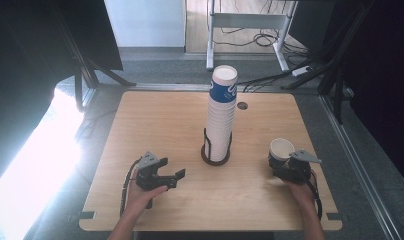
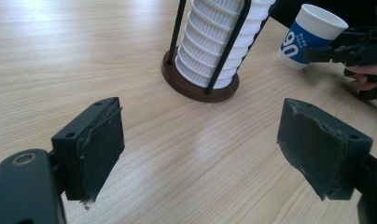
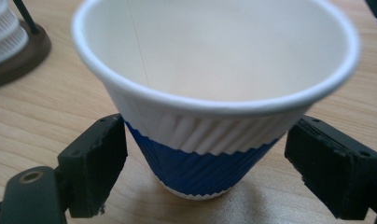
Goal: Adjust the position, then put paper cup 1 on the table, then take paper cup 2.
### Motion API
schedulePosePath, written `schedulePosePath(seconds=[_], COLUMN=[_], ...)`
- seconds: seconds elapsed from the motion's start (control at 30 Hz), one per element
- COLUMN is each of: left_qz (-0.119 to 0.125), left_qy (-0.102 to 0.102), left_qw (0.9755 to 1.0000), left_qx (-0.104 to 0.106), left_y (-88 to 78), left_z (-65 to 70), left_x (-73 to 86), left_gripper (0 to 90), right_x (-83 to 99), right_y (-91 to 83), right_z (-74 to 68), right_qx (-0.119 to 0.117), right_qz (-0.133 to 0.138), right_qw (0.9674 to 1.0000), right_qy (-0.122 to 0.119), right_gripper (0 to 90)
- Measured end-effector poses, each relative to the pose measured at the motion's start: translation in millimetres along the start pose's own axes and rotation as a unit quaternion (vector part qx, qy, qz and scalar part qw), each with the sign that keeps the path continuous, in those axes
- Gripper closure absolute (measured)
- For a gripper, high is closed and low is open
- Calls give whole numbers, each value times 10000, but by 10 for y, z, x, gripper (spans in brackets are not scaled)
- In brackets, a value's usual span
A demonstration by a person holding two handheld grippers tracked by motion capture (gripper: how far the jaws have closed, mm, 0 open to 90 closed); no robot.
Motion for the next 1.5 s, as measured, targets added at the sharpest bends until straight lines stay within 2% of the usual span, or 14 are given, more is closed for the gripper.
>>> schedulePosePath(seconds=[0.37, 0.43, 0.53, 0.73, 0.87, 1.0, 1.17, 1.33, 1.43, 1.5], left_qz=[26, 50, 84, 134, 256, 319, 439, 480, 553, 535], left_qy=[-15, -24, -63, 52, 70, 159, 329, 597, 646, 688], left_qw=[10000, 10000, 9999, 9999, 9996, 9994, 9985, 9970, 9964, 9961], left_qx=[-25, -29, -45, -75, -1, 43, 20, -53, -72, -119], left_y=[-28, -40, -38, -58, -103, -110, -95, -23, 20, 47], left_z=[-18, -26, -29, -4, 33, 91, 168, 264, 305, 305], left_x=[8, -3, -12, -35, -92, -138, -223, -412, -542, -627], left_gripper=[149, 149, 148, 147, 147, 148, 142, 147, 138, 121], right_x=[-88, -105, -126, -167, -240, -334, -430, -483, -500, -519], right_y=[-246, -318, -422, -623, -775, -864, -888, -903, -882, -868], right_z=[-9, -24, -63, -122, -234, -417, -687, -894, -1000, -1069], right_qx=[71, 21, 11, -2, -186, -564, -1021, -1300, -1336, -1443], right_qz=[479, 578, 679, 855, 1021, 1148, 1187, 1210, 1182, 1190], right_qw=[9986, 9980, 9974, 9962, 9946, 9917, 9872, 9831, 9821, 9804], right_qy=[215, 268, 223, 133, 39, -110, -285, -441, -604, -625], right_gripper=[118, 118, 118, 127, 139, 152, 157, 162, 162, 162])
Point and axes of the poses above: each handheld gripper's, and its own axes: y roughly forward along the jaws, x roughly out of its underside, z roughly to its right, the point moved 8 cm from there along y, roughly forward along the jaws, and after that the axes turned 2 degrees about -z, right-handed, at the moved point
